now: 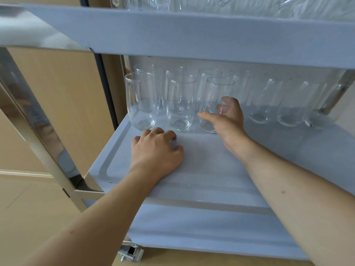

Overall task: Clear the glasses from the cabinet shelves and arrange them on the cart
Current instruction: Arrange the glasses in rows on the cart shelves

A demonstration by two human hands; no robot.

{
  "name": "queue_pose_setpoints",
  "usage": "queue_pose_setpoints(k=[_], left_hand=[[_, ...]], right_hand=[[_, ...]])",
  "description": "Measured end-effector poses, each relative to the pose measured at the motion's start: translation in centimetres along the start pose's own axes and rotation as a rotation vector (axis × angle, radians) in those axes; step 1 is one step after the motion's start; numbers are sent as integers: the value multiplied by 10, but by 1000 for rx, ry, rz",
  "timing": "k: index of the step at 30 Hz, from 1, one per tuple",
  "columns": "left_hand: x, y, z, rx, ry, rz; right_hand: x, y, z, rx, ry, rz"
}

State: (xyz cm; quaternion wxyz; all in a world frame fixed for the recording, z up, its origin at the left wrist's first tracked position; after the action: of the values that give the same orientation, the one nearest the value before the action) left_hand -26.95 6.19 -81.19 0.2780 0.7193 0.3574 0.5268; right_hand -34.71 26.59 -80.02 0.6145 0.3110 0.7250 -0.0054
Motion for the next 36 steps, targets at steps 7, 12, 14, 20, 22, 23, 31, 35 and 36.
queue_pose_setpoints(k=[7, 12, 14, 20, 22, 23, 31, 35, 36], left_hand=[[-2, -1, -1, -23, 6, 0], [2, 1, 2, -57, 0, -37], [4, 4, 3, -94, 12, -42], [33, 42, 37, -252, 119, -58], [55, 62, 53, -344, 129, -76], [66, 73, 60, -388, 139, -76], [161, 194, 96, -577, 188, -2], [212, 258, 107, -635, 141, 2], [223, 273, 108, -646, 128, 8]], right_hand=[[3, 15, 16, -43, -45, 81], [5, 45, 48, -74, -102, 165], [5, 58, 66, -91, -111, 239], [-21, 97, 134, -274, -41, 582], [-40, 113, 156, -348, -80, 608], [-51, 122, 167, -370, -123, 595], [-171, 211, 222, -546, -315, 639], [-249, 258, 239, -586, -327, 662], [-266, 270, 242, -592, -310, 685]])
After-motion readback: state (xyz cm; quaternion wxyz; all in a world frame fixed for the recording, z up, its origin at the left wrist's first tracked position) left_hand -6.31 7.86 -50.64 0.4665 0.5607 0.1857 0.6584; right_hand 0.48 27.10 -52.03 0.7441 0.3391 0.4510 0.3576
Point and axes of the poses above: each hand's wrist, its own z-axis away from the middle knuckle, its own y-axis out of the back of the hand, x = y × z, the point moved 2 cm from there along -z, towards the middle knuckle, and after that the axes turned 14 degrees about z, right-handed, at the moved point
